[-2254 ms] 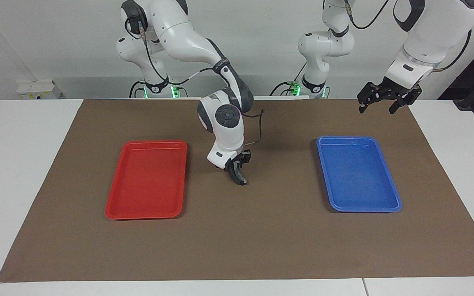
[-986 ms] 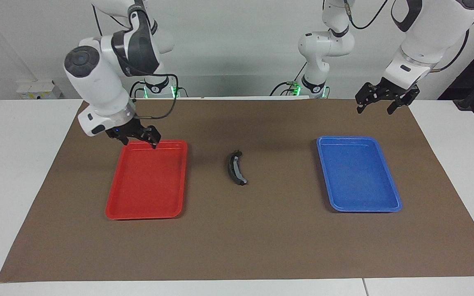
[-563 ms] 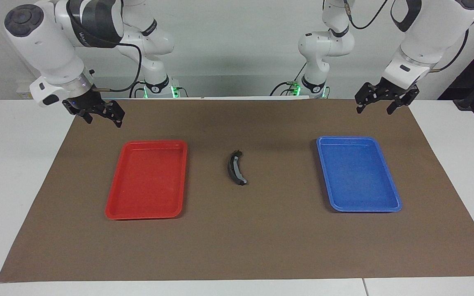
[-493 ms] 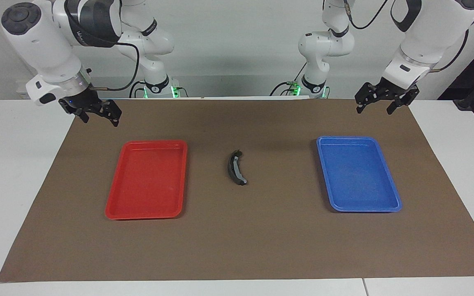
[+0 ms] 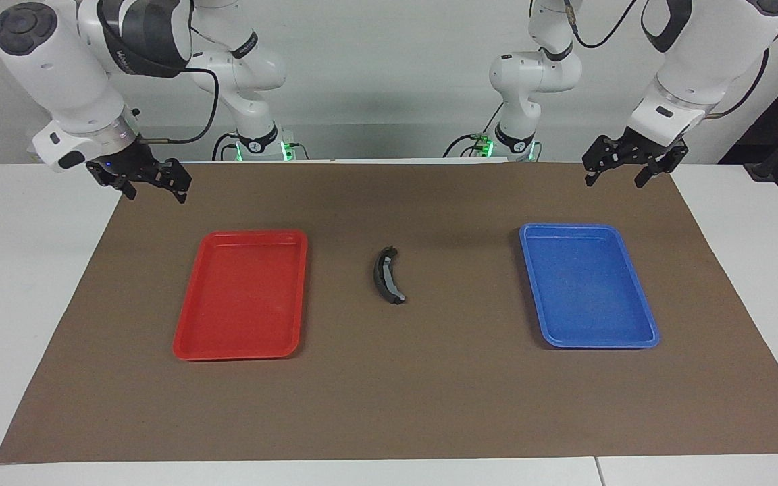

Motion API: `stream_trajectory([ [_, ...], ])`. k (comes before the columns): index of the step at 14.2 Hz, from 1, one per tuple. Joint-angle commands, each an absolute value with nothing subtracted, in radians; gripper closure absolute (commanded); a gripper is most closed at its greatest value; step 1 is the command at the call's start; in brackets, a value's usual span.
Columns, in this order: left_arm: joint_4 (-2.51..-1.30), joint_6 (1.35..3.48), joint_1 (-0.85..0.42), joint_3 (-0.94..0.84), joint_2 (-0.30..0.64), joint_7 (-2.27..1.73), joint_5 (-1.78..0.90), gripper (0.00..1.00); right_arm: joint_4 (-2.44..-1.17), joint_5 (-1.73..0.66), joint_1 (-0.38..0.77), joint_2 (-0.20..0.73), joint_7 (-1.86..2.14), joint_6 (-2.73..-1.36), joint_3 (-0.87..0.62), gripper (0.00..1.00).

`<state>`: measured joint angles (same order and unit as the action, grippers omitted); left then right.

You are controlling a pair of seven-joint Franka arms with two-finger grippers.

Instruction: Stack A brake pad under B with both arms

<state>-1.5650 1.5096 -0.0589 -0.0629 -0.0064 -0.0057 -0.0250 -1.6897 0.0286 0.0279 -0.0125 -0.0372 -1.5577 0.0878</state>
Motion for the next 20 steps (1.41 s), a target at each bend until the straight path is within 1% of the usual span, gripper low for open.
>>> stream_trajectory([
  [1,-1.582,1.52,-0.055,-0.066,-0.015,-0.011,-0.038,0.0,-1.729,0.041,0.008,-0.044,-0.011,-1.566,0.083,0.0],
  [3,-1.582,1.52,-0.055,-0.067,-0.015,-0.011,-0.038,0.0,-1.729,0.041,0.006,-0.063,-0.011,-1.565,0.084,0.0],
  [8,-1.582,1.52,-0.055,-0.067,-0.015,-0.012,-0.038,0.0,-1.72,0.035,-0.008,-0.072,0.003,-1.554,0.118,0.0],
  [11,-1.582,1.522,-0.055,-0.067,-0.015,-0.012,-0.038,0.0,-1.688,0.037,-0.008,-0.066,0.006,-1.551,0.117,0.0],
  [20,-1.582,1.52,-0.055,-0.067,-0.015,-0.012,-0.038,0.0,-1.684,0.005,-0.006,-0.064,0.012,-1.554,0.106,0.0],
])
